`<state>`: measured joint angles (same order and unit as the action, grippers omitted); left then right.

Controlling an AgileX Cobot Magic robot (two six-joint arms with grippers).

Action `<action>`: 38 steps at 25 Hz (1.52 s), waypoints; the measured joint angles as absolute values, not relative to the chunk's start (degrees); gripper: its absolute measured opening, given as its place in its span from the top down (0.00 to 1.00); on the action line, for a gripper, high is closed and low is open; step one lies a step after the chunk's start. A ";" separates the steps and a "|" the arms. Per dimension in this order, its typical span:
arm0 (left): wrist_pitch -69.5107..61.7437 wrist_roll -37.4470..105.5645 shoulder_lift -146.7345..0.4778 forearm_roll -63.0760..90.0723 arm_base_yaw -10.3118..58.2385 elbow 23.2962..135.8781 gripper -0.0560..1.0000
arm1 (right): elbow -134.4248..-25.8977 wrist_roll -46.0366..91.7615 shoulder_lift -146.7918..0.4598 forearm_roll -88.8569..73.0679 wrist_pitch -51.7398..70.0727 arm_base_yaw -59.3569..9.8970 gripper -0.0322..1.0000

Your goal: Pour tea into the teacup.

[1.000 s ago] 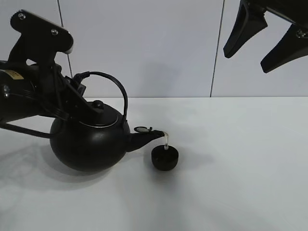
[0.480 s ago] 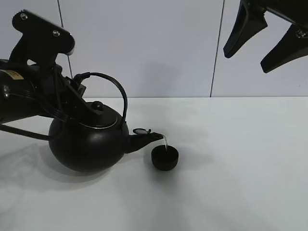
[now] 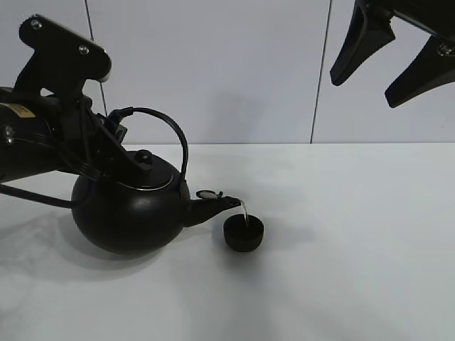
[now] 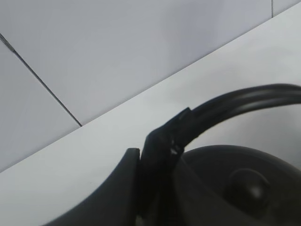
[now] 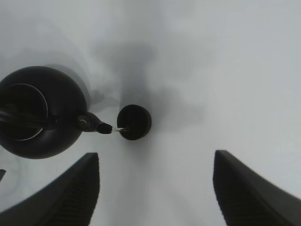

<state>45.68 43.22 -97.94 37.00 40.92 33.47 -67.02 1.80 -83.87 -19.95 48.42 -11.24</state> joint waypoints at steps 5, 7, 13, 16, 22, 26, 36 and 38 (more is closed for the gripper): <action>45.68 43.22 -97.94 37.00 40.92 33.47 0.84 | -67.02 1.80 -83.87 -19.95 48.42 -11.24 0.51; 45.68 43.22 -97.94 37.00 40.92 33.47 0.84 | -67.02 1.80 -83.87 -19.95 48.42 -11.24 0.51; 45.26 43.23 -97.94 37.06 40.92 33.47 0.84 | -67.02 1.80 -83.87 -19.95 48.42 -11.24 0.51; 45.38 40.70 -97.94 38.30 40.92 33.47 0.84 | -67.02 1.80 -83.87 -19.95 48.42 -11.24 0.51; 48.00 30.86 -97.94 38.97 40.92 33.47 0.84 | -67.02 1.80 -83.87 -19.95 48.42 -11.24 0.51; 48.44 24.37 -97.03 38.97 40.92 33.47 0.84 | -67.02 1.80 -83.87 -19.95 48.42 -11.24 0.51; 56.80 7.51 -95.86 26.68 34.51 22.14 0.84 | -67.02 1.80 -83.87 -19.95 48.42 -11.24 0.51; 57.47 7.14 -95.86 24.40 33.05 19.89 0.84 | -67.02 1.80 -83.87 -19.95 48.42 -11.24 0.51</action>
<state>57.47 7.14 -95.86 24.40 33.05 19.89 -67.02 1.80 -83.87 -19.95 48.42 -11.24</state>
